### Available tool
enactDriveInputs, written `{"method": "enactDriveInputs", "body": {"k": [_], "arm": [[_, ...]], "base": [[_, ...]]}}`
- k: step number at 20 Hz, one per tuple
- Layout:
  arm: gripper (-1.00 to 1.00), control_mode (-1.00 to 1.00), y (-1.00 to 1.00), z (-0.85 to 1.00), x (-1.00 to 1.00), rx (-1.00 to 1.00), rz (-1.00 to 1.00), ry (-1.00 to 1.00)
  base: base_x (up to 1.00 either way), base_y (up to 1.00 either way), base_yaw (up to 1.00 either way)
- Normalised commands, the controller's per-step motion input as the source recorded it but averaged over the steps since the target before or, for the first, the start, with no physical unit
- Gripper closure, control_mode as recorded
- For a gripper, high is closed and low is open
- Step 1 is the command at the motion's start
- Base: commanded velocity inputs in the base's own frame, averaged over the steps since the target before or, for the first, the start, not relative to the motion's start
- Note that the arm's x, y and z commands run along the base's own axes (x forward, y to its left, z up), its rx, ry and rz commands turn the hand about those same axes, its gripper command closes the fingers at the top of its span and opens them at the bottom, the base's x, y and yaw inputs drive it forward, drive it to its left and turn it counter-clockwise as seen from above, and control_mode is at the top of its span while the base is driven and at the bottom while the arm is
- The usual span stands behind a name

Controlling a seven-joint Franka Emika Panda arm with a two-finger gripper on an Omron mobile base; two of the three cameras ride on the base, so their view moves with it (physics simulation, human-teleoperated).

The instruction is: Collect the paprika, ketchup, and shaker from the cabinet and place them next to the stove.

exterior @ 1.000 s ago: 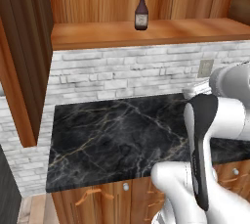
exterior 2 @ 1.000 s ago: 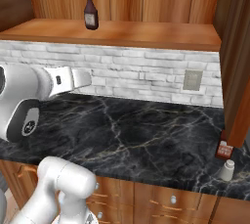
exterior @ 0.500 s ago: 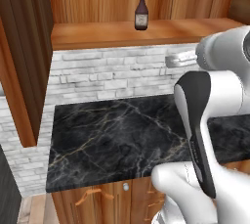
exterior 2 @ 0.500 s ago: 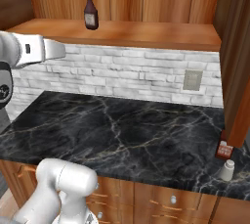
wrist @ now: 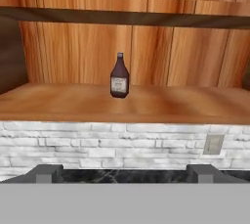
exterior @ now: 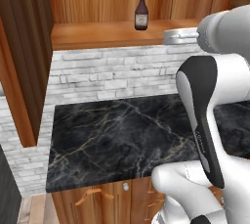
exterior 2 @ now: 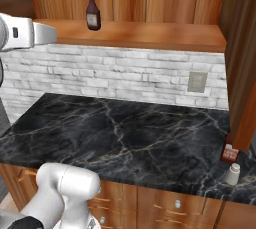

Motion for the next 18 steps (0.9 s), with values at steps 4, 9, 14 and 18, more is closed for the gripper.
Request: {"method": "enactDriveInputs", "body": {"k": [4,9,14,18], "arm": [[-1.0,-1.0,0.0,-0.02,0.17,0.0,0.01,0.0],[-1.0,-1.0,0.0,0.02,0.29,0.04,0.02,-0.03],[-1.0,-1.0,0.08,0.17,0.38,0.01,0.0,-0.03],[-1.0,-1.0,0.17,0.21,0.41,0.0,0.0,-0.07]], "base": [[0.0,0.0,0.0],[0.0,0.0,0.0],[0.0,0.0,0.0],[0.0,0.0,0.0]]}}
